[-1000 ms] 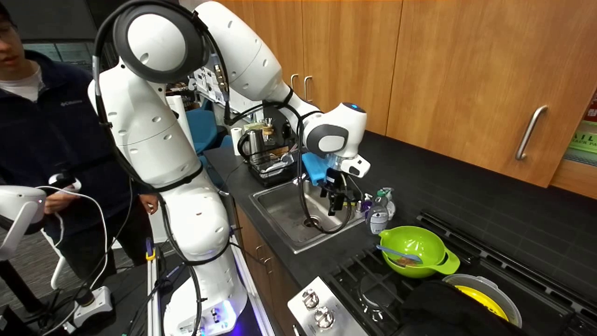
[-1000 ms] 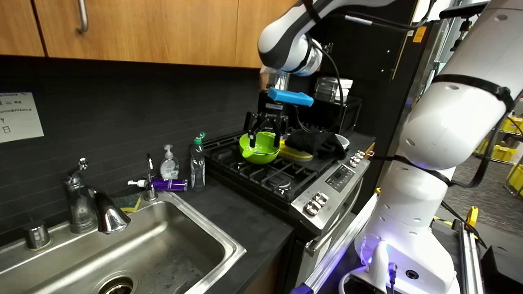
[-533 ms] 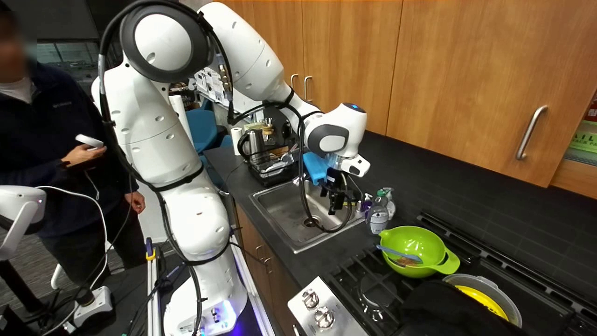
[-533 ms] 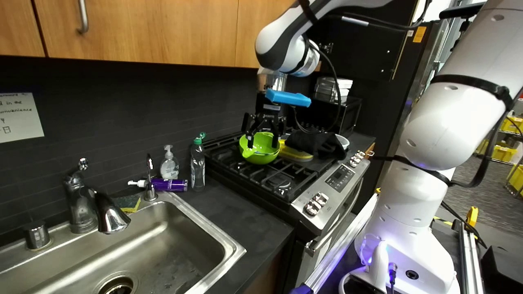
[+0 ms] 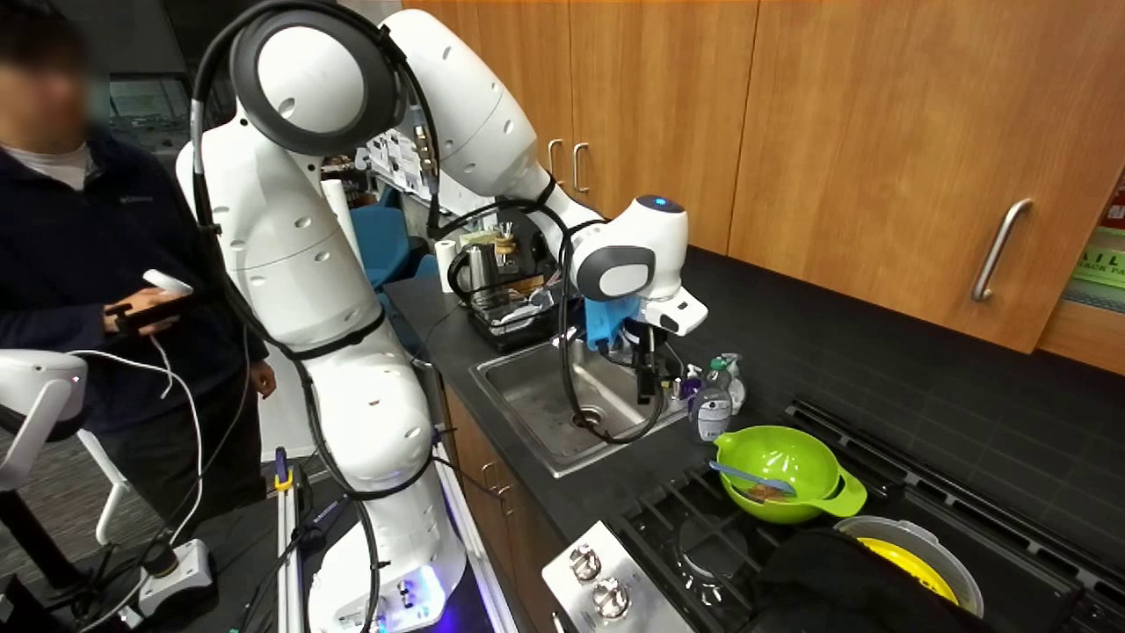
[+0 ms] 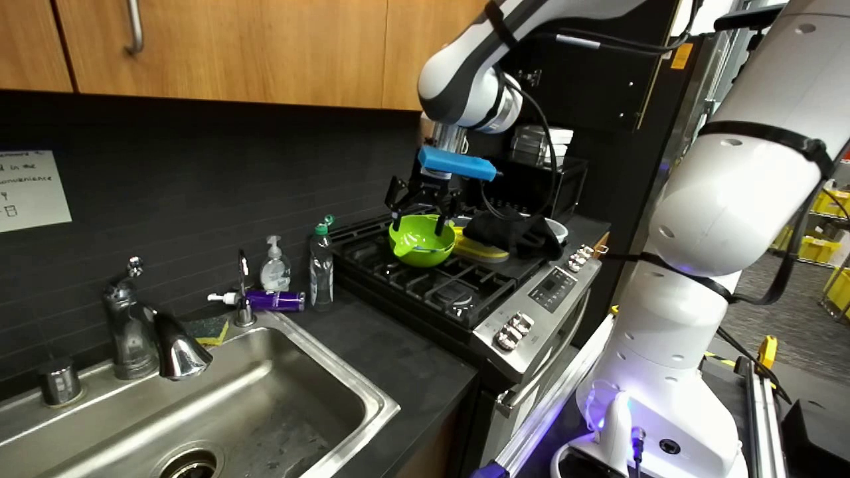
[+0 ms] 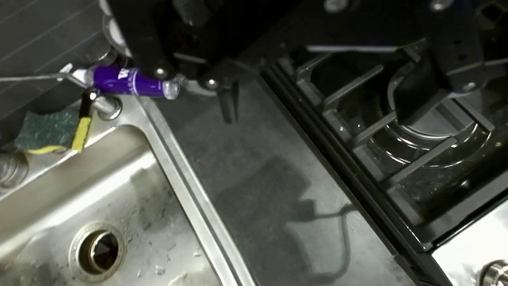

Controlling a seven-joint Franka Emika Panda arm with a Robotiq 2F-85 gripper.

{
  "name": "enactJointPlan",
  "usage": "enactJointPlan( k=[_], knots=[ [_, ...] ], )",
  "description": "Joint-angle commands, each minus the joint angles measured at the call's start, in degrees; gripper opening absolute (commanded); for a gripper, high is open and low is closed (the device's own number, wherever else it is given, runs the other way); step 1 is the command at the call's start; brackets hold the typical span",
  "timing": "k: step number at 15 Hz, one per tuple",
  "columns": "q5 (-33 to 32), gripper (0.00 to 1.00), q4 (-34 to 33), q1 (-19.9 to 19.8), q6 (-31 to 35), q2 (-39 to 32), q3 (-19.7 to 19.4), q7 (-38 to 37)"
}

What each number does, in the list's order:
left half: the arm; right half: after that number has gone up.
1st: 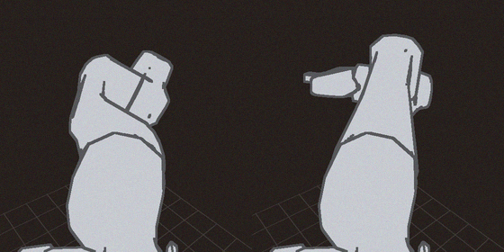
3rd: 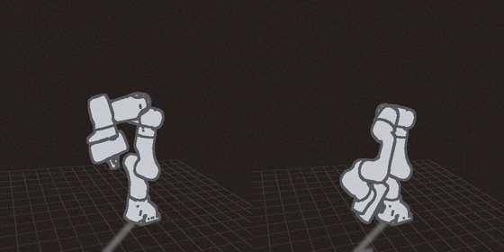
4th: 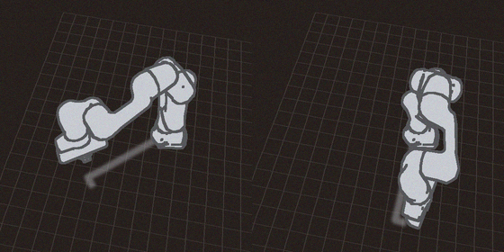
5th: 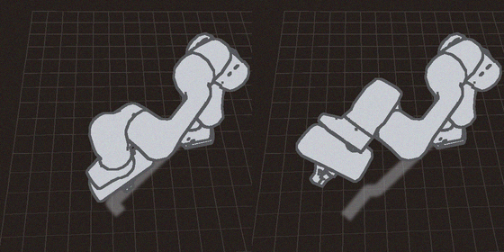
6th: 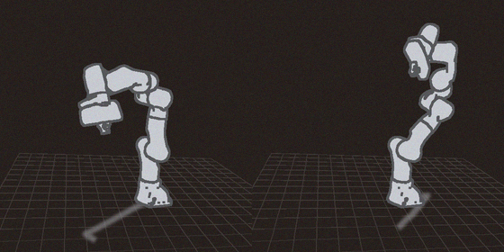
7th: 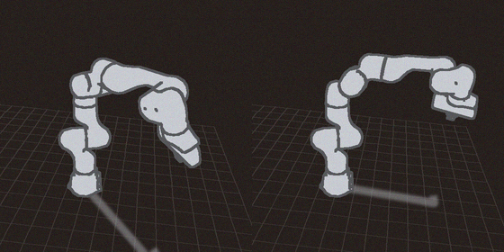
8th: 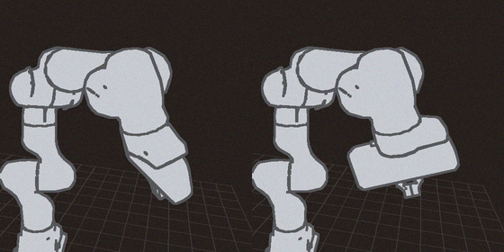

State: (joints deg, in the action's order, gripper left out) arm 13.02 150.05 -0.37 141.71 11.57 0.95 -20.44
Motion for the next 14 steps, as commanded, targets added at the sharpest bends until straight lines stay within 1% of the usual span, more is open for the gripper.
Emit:
enactJointPlan(
  k=[1, 4, 7, 8, 10, 11, 12, 14],
  knots=[
    [1.25, 1.0, 2.47, -1.21, 6.13, -1.23, 0.87, -9.14],
    [-0.84, 1.0, 5.08, -2.56, 13.96, -3.4, 1.28, -17.25],
    [-6.02, 1.0, 7.45, -5.25, 23.27, -5.33, 1.12, -25.33],
    [-9.35, 1.0, 8.02, -6.76, 26.44, -5.92, 1.02, -28.26],
    [-19.44, 1.0, 9.07, -11.56, 33.37, -6.56, 1.22, -36.01],
    [-24.96, 1.0, 9.18, -15.26, 35.7, -6.4, 2.07, -40.11],
    [-29.92, 1.0, 8.99, -18.45, 36.43, -5.55, 2.6, -43.62],
    [-32.03, 1.0, 8.76, -18.69, 35.77, -4.68, 2.48, -44.86]
  ],
)
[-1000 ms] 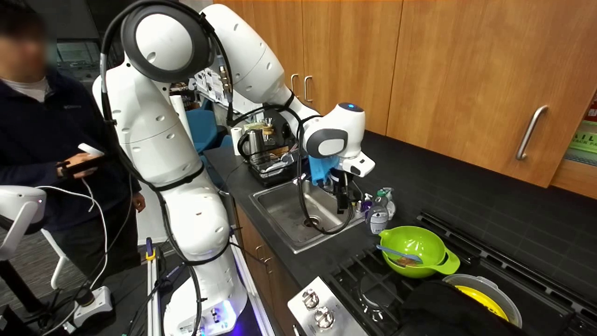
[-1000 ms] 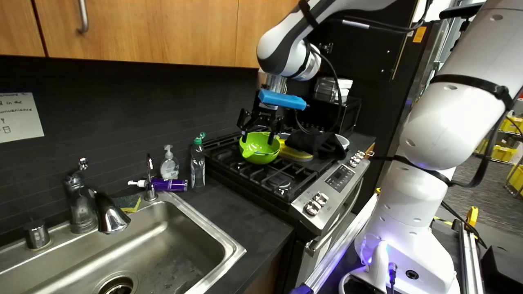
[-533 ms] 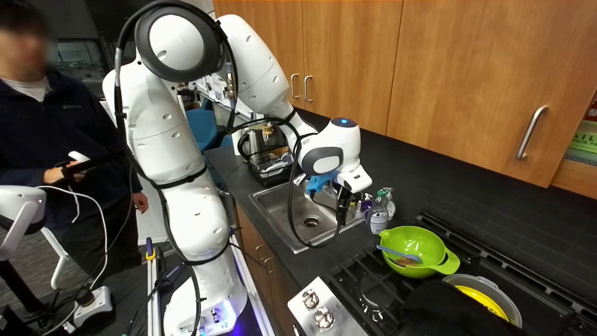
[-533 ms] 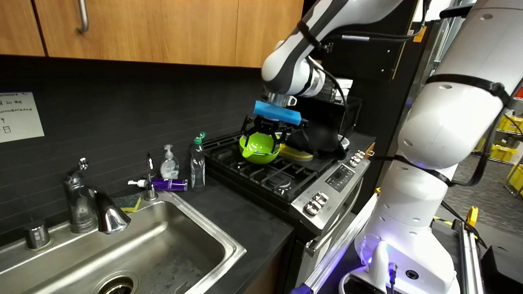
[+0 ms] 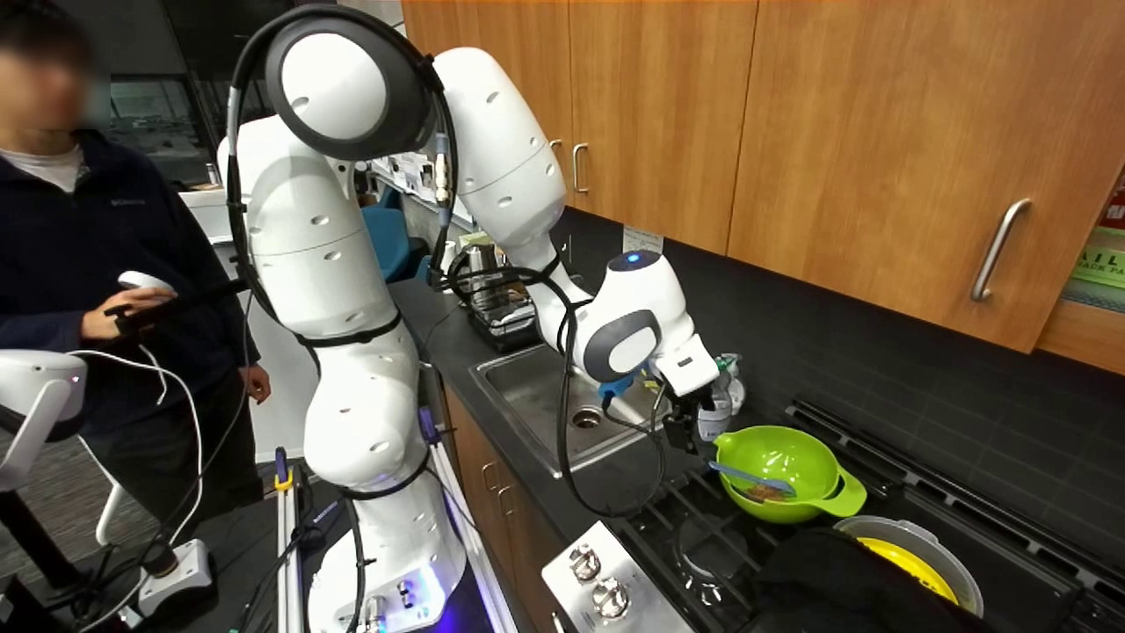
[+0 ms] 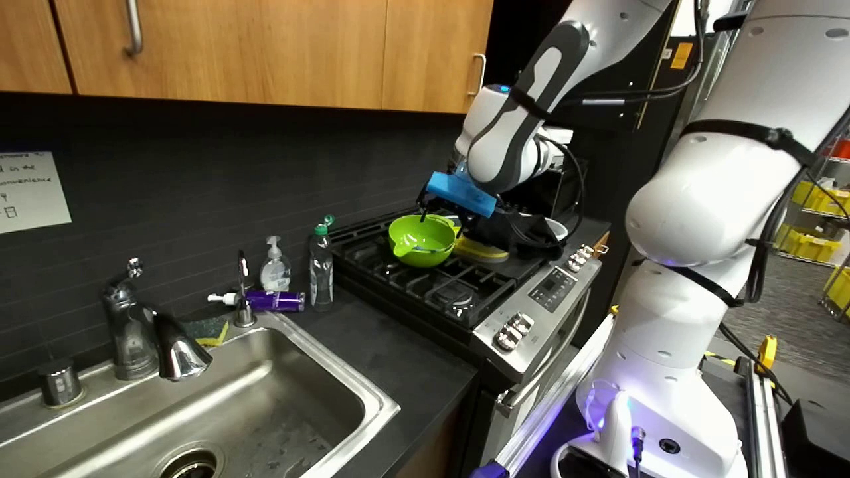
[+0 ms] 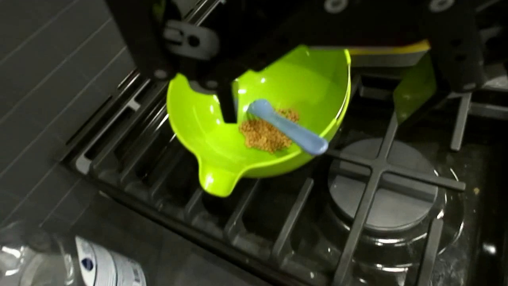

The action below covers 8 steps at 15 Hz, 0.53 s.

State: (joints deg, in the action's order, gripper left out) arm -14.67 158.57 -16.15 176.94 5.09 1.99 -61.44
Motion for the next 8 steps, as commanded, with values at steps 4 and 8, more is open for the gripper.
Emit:
enactJointPlan(
  k=[4, 8],
  knots=[
    [14.0, 1.0, 0.59, 12.97, 1.49, -2.73, -2.18, 9.94],
    [34.49, 1.0, 0.43, 30.75, -9.92, 5.34, -6.37, 23.7]
  ],
)
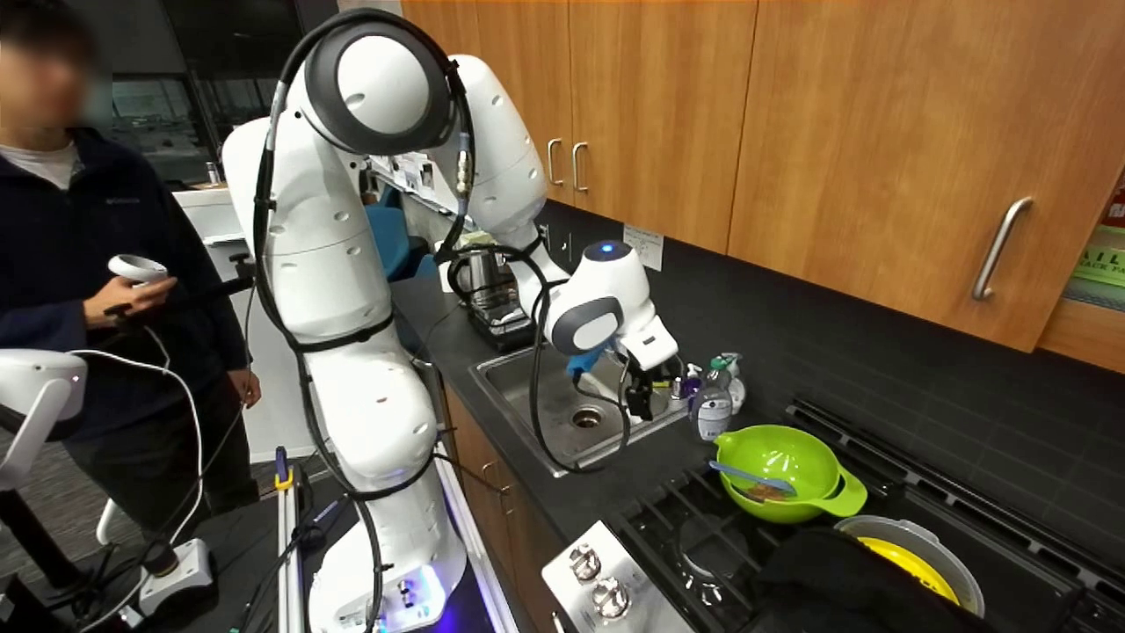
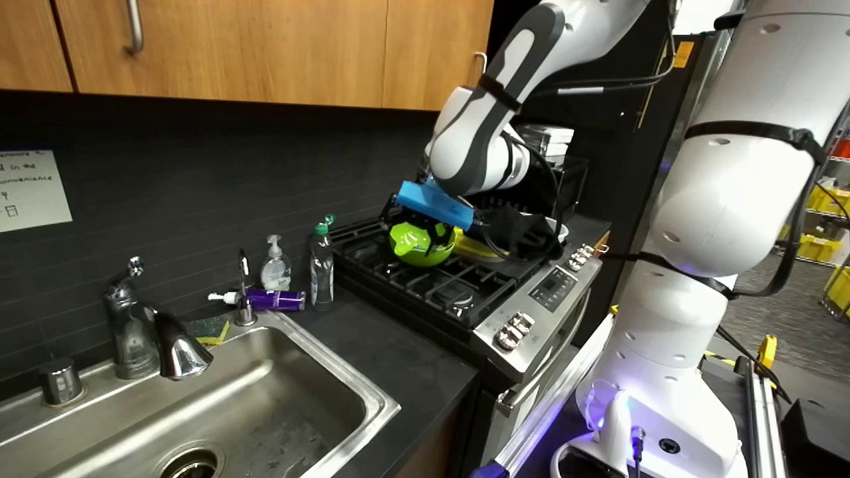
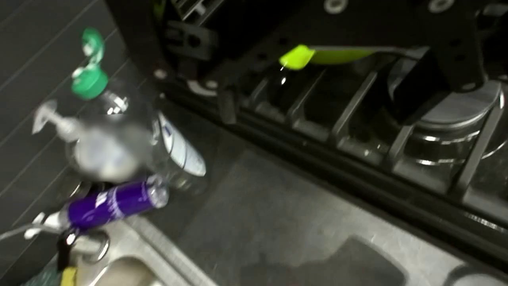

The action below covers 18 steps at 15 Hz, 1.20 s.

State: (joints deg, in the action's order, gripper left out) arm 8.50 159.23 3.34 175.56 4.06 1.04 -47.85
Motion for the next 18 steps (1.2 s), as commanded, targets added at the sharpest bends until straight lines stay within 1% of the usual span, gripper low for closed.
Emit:
enactJointPlan(
  k=[1, 2, 3, 4, 5, 6, 7, 8, 10, 13, 14, 15, 17, 18],
  knots=[
    [15.68, 1.0, -0.51, 13.54, -12.79, 8.86, -6.8, 14.74],
    [16.87, 1.0, -0.68, 12.36, -15.17, 9.1, -8.44, 18.83],
    [19.02, 1.0, -0.71, 8.06, -17.45, 9.83, -6.35, 22.76],
    [18.25, 1.0, -0.65, 5.77, -19.11, 10.29, -7.26, 24.09],
    [16.45, 1.0, -0.65, 2.54, -19.58, 10.1, -7.5, 24.33],
    [15.11, 1.0, -0.73, -0.56, -18.32, 9.61, -7.77, 24.08],
    [13.01, 1.0, -0.55, -4.13, -14.27, 8.57, -7.38, 22.09],
    [12.88, 1.0, -0.97, -6.37, -13.16, 8.13, -8.12, 22.5],
    [11.57, 1.0, -1.75, -9.94, -11.52, 7.21, -8.18, 21.86],
    [9.72, 1.0, -2.35, -12.72, -9.55, 5.99, -7.76, 22.13],
    [9.16, 1.0, -2.74, -12.88, -10.26, 5.89, -7.94, 23.19],
    [9.52, 1.0, -3.32, -12.29, -12.72, 6.32, -8.52, 24.89],
    [13.61, 1.0, -4.61, -9.15, -18.36, 7.42, -11.07, 31.57],
    [15.68, 1.0, -5.58, -8.11, -22.3, 7.89, -12.03, 35.77]
  ],
)
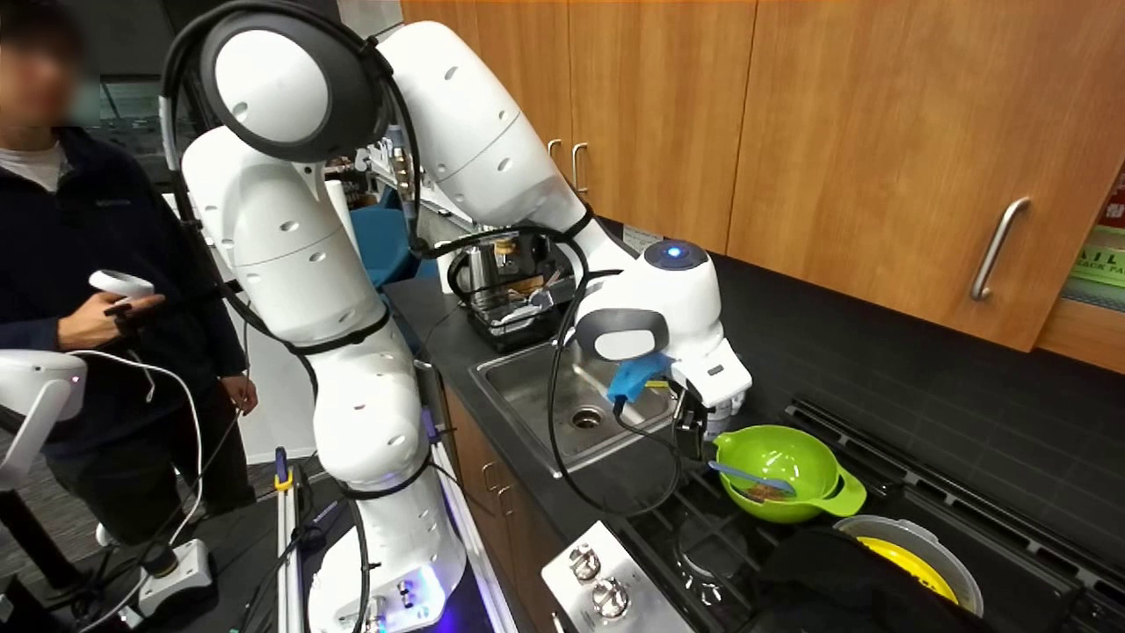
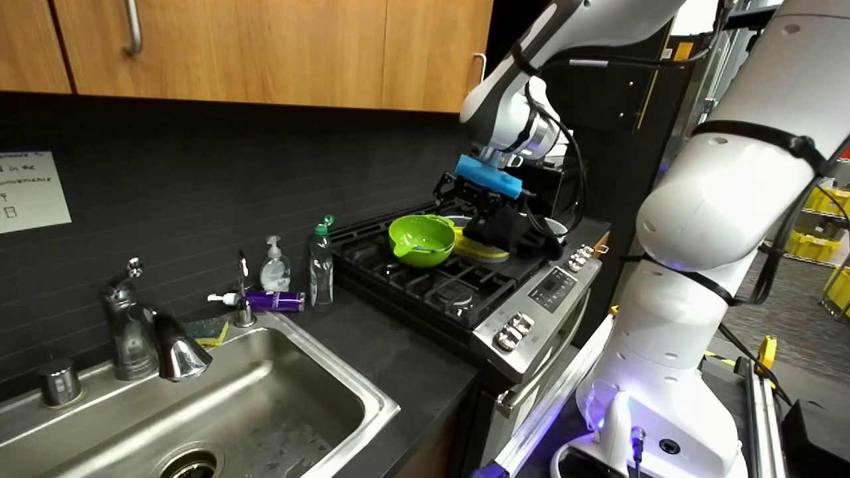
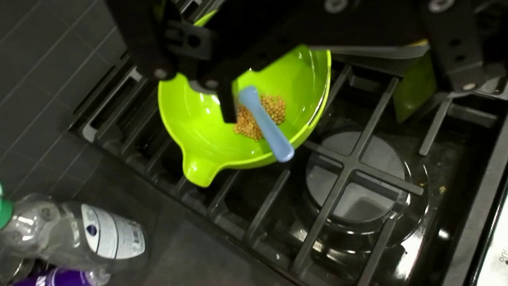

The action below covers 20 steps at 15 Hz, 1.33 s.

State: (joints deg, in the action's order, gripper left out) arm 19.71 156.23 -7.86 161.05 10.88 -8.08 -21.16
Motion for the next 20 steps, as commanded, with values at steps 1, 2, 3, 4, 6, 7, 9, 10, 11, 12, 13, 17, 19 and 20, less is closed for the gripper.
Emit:
enactJointPlan(
  k=[1, 2, 3, 4, 6, 7, 9, 10, 11, 12, 13, 17, 19, 20],
  knots=[
    [5.31, 1.0, -3.52, 3.03, -11.2, 1.14, -3.04, 12.04],
    [5.9, 1.0, -4.5, 3.15, -14.6, 1.0, -3.34, 14.69],
    [5.88, 1.0, -5.35, 2.93, -17.38, 0.66, -3.46, 16.68],
    [5.11, 1.0, -6.13, 2.43, -19.61, 0.15, -3.44, 17.84],
    [4.44, 1.0, -7.41, 1.88, -24.48, -0.24, -3.78, 20.91],
    [4.1, 1.0, -7.93, 1.73, -26.64, -0.37, -3.88, 22.45],
    [2.78, 1.0, -8.92, 1.47, -30.41, -0.93, -3.72, 25.16],
    [1.66, 1.0, -9.36, 1.33, -32.2, -1.21, -3.48, 26.04],
    [0.78, 1.0, -9.74, 1.39, -33.53, -1.5, -3.22, 26.95],
    [-0.51, 1.0, -10.06, 1.33, -34.67, -1.71, -3.02, 27.35],
    [-1.43, 1.0, -10.31, 1.32, -34.39, -2.12, -2.63, 26.62],
    [0.58, 1.0, -10.58, 1.87, -29.63, -3.11, -1.71, 24.64],
    [3.48, 1.0, -10.44, 2.37, -25.6, -3.67, -1.17, 24.4],
    [5.87, 1.0, -10.36, 2.7, -23.25, -3.97, -0.96, 24.3]
  ],
)
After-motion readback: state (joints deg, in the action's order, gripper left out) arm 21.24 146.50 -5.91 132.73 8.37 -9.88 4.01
